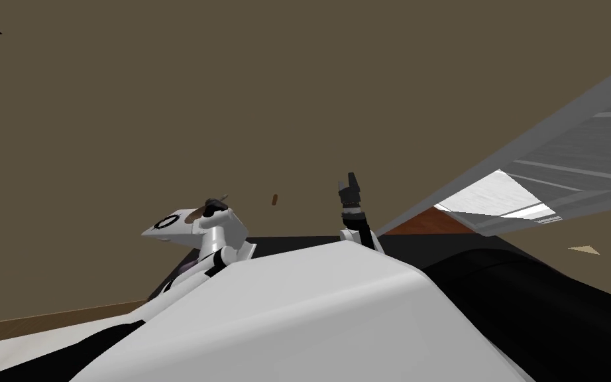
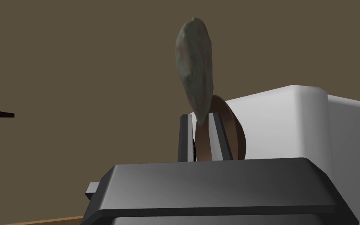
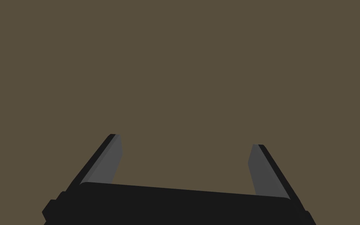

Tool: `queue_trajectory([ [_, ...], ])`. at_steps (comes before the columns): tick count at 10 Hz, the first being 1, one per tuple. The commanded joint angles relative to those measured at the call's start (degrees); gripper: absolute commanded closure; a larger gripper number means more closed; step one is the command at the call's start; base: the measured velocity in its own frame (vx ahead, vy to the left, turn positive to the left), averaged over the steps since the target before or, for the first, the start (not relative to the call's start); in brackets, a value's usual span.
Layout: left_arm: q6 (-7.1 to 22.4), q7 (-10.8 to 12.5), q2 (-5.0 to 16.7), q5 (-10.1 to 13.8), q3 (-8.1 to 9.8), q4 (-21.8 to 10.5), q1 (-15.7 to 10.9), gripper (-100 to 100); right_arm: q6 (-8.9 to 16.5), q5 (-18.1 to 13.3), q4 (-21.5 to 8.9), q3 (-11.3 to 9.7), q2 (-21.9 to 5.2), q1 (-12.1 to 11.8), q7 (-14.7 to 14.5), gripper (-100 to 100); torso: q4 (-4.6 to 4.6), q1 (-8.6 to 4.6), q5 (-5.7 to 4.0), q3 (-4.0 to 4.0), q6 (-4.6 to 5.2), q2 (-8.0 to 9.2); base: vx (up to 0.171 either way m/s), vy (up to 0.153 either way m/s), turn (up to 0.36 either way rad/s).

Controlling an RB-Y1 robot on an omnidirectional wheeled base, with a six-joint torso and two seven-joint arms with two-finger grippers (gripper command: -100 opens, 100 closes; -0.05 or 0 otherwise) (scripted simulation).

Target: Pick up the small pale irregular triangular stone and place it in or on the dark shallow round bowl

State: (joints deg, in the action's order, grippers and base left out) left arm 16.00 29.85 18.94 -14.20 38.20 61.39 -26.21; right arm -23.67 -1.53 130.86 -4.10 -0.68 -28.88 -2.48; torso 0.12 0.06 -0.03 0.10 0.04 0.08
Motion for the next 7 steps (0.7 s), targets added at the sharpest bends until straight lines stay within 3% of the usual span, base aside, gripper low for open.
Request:
queue_trajectory([
  [1,2.40,1.18,1.44,-1.71,1.86,-2.42,-2.54,100,0.00,0.00,0.00,0.00,0.00,0.00,0.00,0,0.00,0.00,0.00,0.00,0.00,0.00,-0.005,0.019,-0.027],
  [5,6.50,3.56,5.70,-5.56,5.88,-9.98,-8.18,100,0.00,0.00,0.00,0.01,-0.01,-0.01,0.00,0,-0.05,0.30,0.11,-0.07,-0.05,-0.11,0.007,0.049,-0.005],
  [7,7.44,4.06,6.70,-6.41,6.71,-12.20,-9.29,100,0.00,0.00,0.00,0.01,-0.01,-0.01,0.00,0,-0.06,0.27,0.13,-0.08,-0.02,-0.11,0.005,0.038,0.006],
])
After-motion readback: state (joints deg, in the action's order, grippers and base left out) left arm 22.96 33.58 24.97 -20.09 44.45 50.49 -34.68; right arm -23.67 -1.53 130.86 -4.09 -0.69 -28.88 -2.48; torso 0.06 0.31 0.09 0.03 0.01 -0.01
